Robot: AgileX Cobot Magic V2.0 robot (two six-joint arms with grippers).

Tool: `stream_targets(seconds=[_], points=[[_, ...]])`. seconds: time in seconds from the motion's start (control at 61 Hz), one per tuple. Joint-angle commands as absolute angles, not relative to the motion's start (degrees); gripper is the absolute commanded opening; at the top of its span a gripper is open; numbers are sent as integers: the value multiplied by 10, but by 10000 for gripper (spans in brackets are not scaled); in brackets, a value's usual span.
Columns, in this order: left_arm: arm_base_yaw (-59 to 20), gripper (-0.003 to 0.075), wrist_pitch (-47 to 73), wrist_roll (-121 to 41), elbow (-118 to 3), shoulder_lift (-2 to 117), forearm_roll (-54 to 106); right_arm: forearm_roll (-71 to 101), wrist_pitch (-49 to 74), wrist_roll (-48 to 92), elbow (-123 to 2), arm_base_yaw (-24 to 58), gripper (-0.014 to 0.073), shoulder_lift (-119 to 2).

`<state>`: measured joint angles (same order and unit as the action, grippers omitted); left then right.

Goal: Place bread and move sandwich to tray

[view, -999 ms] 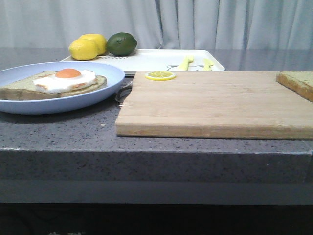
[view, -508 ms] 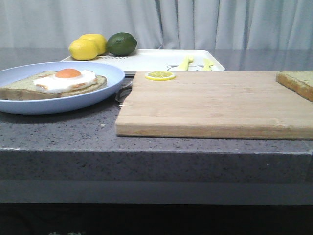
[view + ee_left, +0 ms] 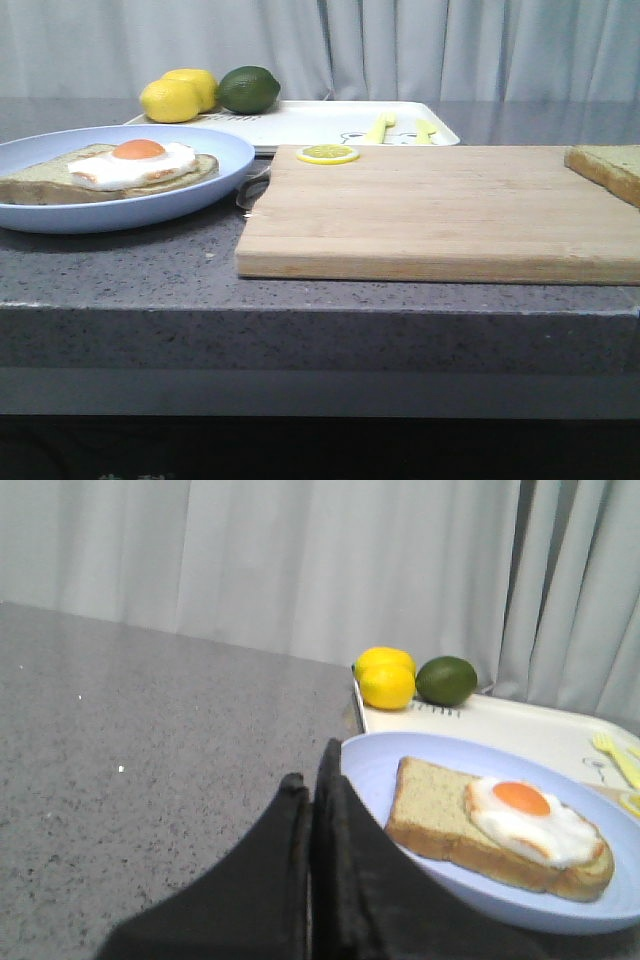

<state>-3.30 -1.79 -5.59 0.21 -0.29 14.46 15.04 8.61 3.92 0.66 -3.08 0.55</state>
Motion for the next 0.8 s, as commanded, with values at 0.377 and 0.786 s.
stream_targets(seconds=[0.377,0.786], points=[[-31,-19,87,-85,-268,155,55,144,265,40,-355,-33,-76,-133],[-31,-16,102,-85,-368,379,55,114,267,71,-411,-33,14,-291]])
